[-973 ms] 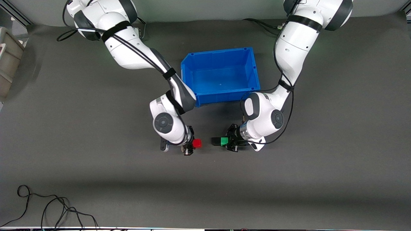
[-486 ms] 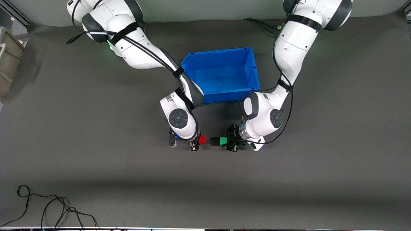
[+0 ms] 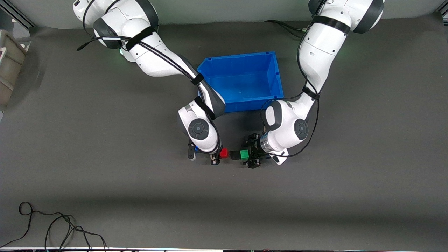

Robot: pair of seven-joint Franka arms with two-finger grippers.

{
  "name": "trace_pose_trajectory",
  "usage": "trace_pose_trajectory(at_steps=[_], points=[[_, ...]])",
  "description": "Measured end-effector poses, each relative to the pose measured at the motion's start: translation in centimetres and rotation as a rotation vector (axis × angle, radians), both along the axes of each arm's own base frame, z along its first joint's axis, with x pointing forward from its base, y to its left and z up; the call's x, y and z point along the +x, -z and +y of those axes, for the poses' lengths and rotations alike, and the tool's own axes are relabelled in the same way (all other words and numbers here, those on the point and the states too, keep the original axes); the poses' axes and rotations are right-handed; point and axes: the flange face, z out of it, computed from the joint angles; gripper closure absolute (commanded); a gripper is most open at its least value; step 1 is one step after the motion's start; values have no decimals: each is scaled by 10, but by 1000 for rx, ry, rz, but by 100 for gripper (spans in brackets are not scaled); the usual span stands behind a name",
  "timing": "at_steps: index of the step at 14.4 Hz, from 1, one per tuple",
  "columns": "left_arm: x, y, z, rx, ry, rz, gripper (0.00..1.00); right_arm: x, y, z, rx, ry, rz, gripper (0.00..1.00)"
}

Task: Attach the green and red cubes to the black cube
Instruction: 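Set the red and green cubes against the black cube with both grippers, then open the left gripper and lift it away from the green cube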

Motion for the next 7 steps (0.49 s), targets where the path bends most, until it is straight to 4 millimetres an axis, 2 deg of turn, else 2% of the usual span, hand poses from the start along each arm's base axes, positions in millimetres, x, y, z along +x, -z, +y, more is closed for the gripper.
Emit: trace_pose_trajectory(at_steps=[3, 7], points=[[10, -2, 15, 18, -12, -14, 0, 5, 5, 3, 3, 2, -10, 100], [33, -16, 60, 72, 40, -3, 0, 10, 6, 4, 6, 4, -21, 100]])
